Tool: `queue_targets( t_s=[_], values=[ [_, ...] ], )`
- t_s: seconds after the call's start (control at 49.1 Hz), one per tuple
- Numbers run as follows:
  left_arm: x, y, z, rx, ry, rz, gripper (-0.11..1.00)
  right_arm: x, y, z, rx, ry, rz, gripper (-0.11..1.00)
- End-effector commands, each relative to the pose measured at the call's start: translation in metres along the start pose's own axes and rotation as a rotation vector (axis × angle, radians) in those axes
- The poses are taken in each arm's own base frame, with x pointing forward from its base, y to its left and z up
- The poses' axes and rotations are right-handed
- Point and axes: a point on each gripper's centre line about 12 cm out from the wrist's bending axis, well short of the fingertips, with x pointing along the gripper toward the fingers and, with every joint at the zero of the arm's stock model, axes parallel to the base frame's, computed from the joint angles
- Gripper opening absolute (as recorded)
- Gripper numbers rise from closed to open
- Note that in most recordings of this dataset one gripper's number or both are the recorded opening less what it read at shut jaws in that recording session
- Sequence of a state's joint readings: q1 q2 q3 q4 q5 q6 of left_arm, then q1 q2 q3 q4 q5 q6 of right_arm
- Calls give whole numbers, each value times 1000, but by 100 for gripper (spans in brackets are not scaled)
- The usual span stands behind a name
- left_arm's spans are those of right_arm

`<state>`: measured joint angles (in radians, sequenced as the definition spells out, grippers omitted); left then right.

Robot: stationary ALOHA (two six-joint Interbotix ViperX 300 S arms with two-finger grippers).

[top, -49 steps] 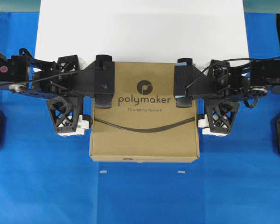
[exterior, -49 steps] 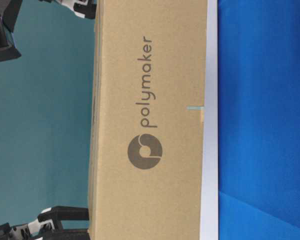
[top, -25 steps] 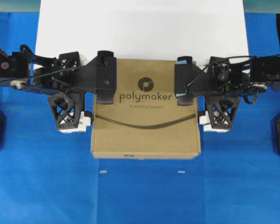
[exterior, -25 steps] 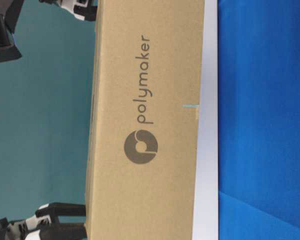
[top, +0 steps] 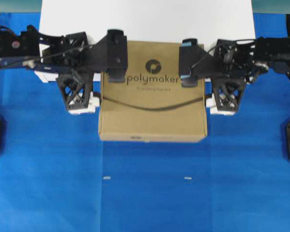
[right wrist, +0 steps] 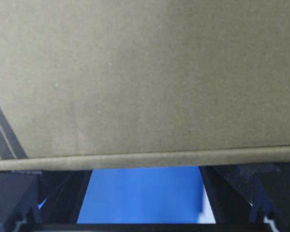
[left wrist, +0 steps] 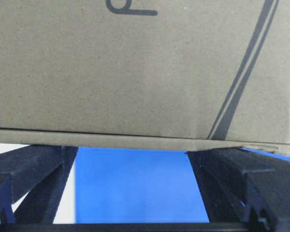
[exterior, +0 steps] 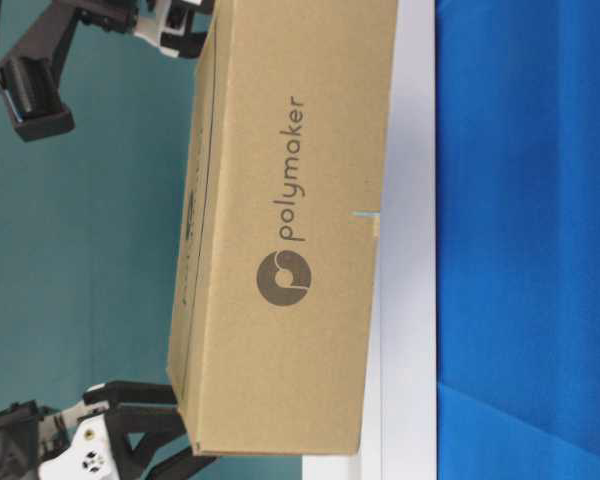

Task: Place the cardboard box on the stand after clamping it between your arms.
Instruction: 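Lift the clamped box and carry it back onto the white stand, then lower the box onto the stand and hold it between both grippers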

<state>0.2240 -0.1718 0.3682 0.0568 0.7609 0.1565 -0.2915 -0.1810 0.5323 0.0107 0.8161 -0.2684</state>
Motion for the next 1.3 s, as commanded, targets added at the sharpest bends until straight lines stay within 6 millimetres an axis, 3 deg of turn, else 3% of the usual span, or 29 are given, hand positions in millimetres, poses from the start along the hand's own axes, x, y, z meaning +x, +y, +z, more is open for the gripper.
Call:
queue_targets(
  t_s=[0.0,0.407,0.733,1.283],
  values=[
    [-24,11,41,-16,-151,27,88,-37,-13,54,9,-226,-41,99],
    [-12,57,39,-16,-122,101,88,-38,-56,72,-23,-240,-92,98],
    [-7,84,59,4,-146,145,88,-21,-86,65,-14,-220,-67,98],
    [6,123,53,-32,-110,193,88,-16,-126,75,-23,-232,-81,98]
  ],
)
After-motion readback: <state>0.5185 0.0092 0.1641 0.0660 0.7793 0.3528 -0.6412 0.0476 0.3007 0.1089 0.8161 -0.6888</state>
